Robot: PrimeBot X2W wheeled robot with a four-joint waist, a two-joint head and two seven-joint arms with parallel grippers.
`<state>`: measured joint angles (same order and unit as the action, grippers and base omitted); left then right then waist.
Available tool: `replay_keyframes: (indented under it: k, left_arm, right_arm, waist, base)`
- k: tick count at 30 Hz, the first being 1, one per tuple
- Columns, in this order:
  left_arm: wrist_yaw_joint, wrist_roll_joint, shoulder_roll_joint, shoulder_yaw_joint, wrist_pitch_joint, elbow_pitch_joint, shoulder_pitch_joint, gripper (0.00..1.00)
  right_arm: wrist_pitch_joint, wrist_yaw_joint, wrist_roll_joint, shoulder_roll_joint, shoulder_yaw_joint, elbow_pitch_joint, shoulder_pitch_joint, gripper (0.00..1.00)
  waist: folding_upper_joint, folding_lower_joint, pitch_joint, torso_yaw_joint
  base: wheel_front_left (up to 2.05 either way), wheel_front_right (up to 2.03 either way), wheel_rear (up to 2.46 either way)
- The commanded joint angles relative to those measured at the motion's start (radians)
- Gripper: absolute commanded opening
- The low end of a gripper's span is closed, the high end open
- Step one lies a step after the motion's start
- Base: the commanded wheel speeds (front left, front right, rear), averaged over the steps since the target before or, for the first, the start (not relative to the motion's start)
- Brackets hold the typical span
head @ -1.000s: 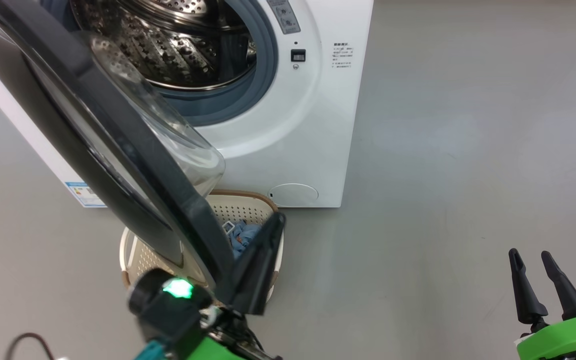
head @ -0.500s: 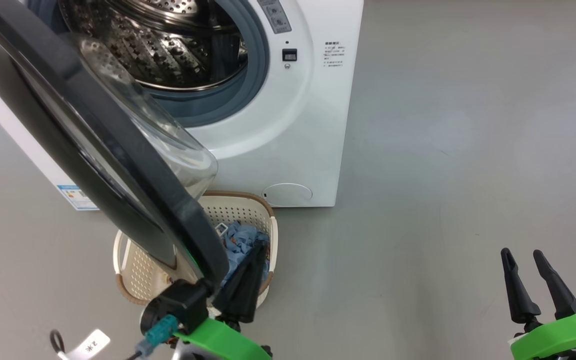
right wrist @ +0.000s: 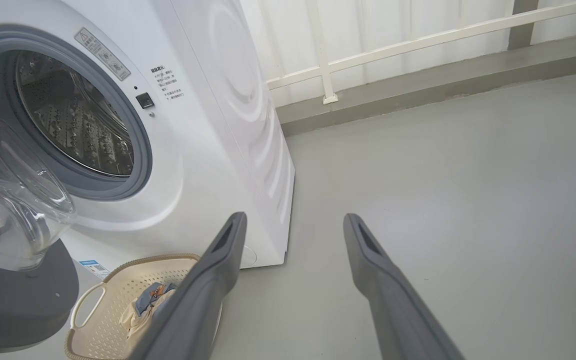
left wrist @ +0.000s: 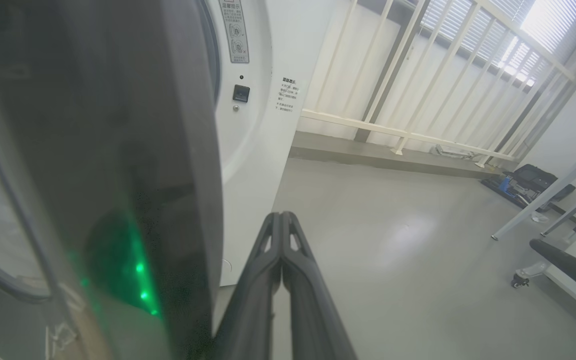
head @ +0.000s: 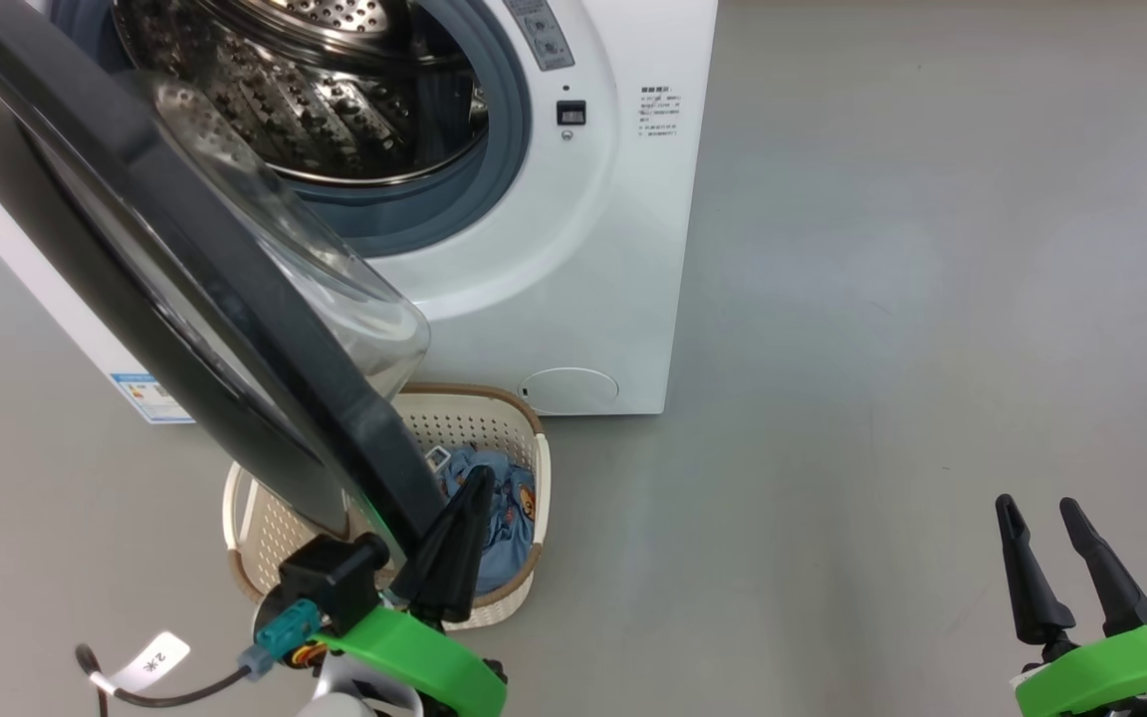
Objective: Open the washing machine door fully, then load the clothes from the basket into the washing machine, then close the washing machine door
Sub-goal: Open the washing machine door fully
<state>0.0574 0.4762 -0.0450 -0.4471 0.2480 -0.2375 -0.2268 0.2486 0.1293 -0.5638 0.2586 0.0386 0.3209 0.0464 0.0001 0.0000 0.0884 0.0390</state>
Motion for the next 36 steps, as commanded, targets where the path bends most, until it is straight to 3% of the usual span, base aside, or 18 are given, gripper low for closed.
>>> replay_keyframes:
  k: [1, 20, 36]
  left_arm:
    - [0.0, 0.01, -0.005, 0.039, 0.012, 0.013, -0.037, 0.0]
    - [0.008, -0.012, -0.005, 0.123, 0.014, 0.044, 0.012, 0.0]
    - [0.003, -0.019, -0.005, 0.15, 0.014, 0.09, 0.052, 0.0]
  right_arm:
    - [0.013, 0.001, 0.003, 0.018, 0.019, -0.025, 0.014, 1.0]
    - [0.013, 0.001, 0.007, 0.025, 0.019, -0.034, 0.017, 1.0]
    - [0.013, 0.001, 0.008, 0.037, 0.014, -0.036, 0.017, 1.0]
  waist:
    - [-0.0001, 0.0, 0.0, 0.001]
    - [-0.0001, 0.0, 0.013, 0.044]
    - [-0.0001, 0.0, 0.014, 0.12]
  base:
    - [0.0, 0.0, 0.0]
    - [0.0, 0.0, 0.0]
    - [0.0, 0.0, 0.0]
